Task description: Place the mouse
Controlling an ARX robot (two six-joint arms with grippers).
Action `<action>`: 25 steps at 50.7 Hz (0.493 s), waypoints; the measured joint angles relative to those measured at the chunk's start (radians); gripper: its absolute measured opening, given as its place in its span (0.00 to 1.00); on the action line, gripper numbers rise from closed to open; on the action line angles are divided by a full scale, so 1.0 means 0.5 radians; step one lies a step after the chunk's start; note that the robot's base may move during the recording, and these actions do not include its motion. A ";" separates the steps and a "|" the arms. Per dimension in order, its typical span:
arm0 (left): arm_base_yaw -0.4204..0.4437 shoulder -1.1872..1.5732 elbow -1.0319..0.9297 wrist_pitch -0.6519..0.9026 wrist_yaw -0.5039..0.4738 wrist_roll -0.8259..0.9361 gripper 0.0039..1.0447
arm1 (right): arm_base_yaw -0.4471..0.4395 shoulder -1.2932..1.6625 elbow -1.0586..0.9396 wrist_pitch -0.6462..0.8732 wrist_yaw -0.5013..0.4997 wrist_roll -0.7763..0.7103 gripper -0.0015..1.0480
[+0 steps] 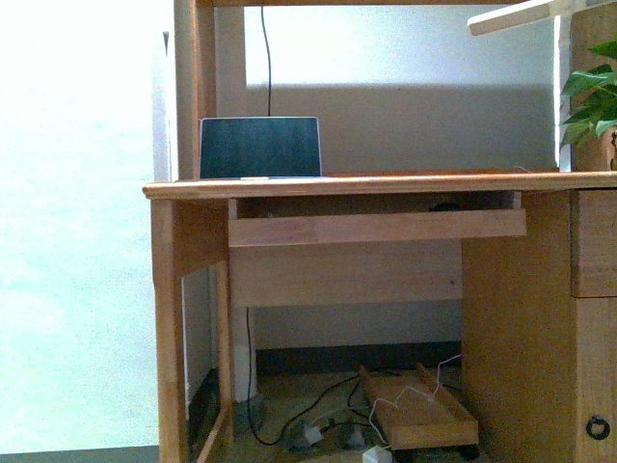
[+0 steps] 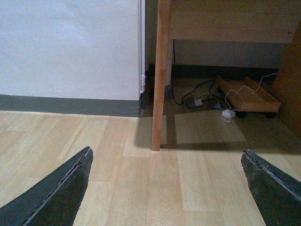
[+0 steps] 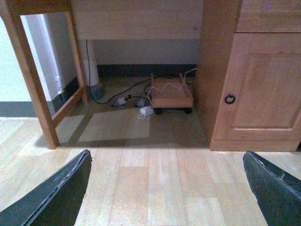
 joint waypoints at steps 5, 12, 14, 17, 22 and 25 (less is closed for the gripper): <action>0.000 0.000 0.000 0.000 -0.001 0.000 0.93 | 0.001 0.000 0.000 0.000 -0.001 0.000 0.93; 0.000 0.000 0.000 0.000 0.000 0.000 0.93 | 0.001 0.000 0.000 0.000 0.000 0.000 0.93; 0.000 0.000 0.000 0.000 0.000 0.000 0.93 | 0.000 0.000 0.000 0.000 0.000 0.000 0.93; 0.000 0.000 0.000 0.000 0.000 0.000 0.93 | 0.000 0.000 0.000 0.000 0.001 0.000 0.93; 0.000 0.000 0.000 0.000 0.000 0.000 0.93 | 0.000 -0.001 0.000 0.000 0.000 0.000 0.93; 0.000 0.000 0.000 0.000 -0.001 0.000 0.93 | 0.000 0.000 0.000 0.000 -0.001 0.000 0.93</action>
